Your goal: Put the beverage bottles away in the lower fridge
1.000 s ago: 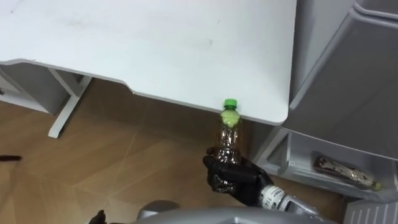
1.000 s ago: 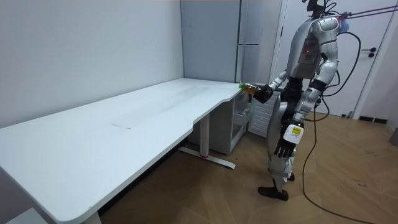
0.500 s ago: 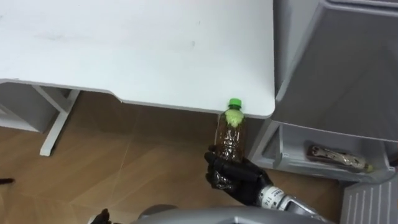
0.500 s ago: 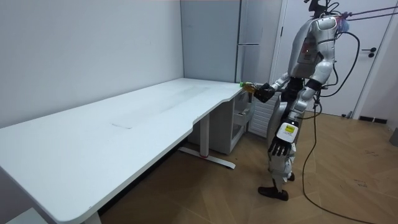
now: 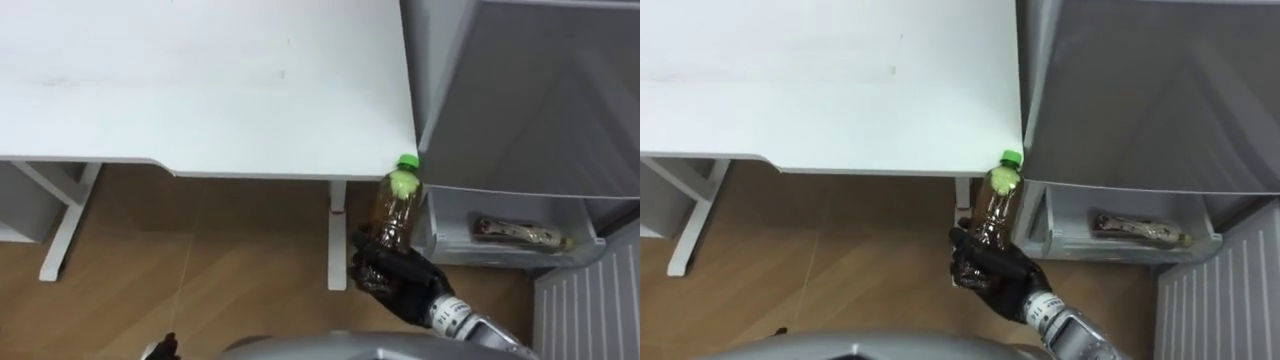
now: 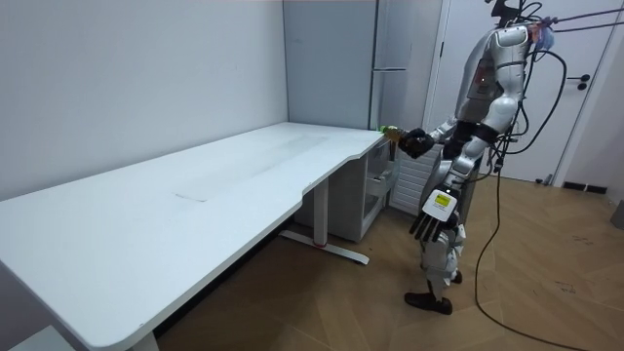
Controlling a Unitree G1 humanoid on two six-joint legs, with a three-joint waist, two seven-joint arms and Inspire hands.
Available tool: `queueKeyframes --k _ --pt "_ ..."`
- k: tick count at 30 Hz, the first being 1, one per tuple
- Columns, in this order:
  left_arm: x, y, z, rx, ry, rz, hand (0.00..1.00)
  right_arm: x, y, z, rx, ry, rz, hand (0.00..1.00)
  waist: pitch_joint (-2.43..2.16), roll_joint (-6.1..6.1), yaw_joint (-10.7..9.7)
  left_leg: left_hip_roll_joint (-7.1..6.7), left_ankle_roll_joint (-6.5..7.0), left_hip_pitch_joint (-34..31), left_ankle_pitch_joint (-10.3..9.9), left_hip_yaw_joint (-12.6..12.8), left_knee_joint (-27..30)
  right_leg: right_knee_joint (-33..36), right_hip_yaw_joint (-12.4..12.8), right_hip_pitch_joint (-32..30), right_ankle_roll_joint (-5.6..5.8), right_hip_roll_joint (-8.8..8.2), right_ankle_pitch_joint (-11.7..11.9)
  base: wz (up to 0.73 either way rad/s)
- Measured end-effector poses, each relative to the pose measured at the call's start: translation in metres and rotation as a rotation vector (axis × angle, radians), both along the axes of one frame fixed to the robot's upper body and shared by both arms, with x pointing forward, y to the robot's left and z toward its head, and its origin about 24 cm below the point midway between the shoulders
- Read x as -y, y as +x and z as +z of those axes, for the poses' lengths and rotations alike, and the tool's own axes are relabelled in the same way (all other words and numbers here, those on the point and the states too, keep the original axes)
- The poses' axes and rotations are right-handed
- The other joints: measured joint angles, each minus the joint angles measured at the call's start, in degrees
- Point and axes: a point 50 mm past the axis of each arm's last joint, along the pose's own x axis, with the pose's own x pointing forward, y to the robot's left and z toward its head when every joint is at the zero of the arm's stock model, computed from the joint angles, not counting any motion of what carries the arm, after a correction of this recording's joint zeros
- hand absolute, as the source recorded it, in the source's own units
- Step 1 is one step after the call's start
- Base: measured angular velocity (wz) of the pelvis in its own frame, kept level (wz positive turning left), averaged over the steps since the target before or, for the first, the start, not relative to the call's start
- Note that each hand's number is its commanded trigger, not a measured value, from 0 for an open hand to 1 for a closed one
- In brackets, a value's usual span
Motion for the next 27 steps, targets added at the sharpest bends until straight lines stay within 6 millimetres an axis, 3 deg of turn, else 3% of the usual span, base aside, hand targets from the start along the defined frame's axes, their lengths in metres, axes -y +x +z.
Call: queueKeyframes --k 11,18,27 --pt "-0.001 -0.002 0.0 -0.005 0.021 -0.008 0.0 0.05 -0.026 -0.029 -0.34 -0.177 -0.426 1.0 0.11 -0.36 -0.9 -0.02 0.0 0.5 0.2 1.8 -2.4 0.0 1.9 -1.2 0.02 -0.07 0.0 -0.08" --pt "0.0 0.003 0.0 0.008 0.016 -0.012 0.0 0.054 -0.025 -0.031 -0.398 -0.225 -0.503 1.0 0.49 -0.1 -1.1 -0.02 -0.14 1.2 0.1 2.1 -3.2 0.0 2.2 -1.3 0.03 -0.06 0.0 -0.02" --pt "0.0 0.002 0.0 -0.003 0.016 -0.062 0.0 0.058 -0.021 -0.031 -0.43 -0.257 -0.556 1.0 0.48 0.0 -0.8 -0.01 -0.17 1.4 0.0 2.2 -3.5 0.2 2.3 -1.2 0.03 -0.04 0.0 0.0"
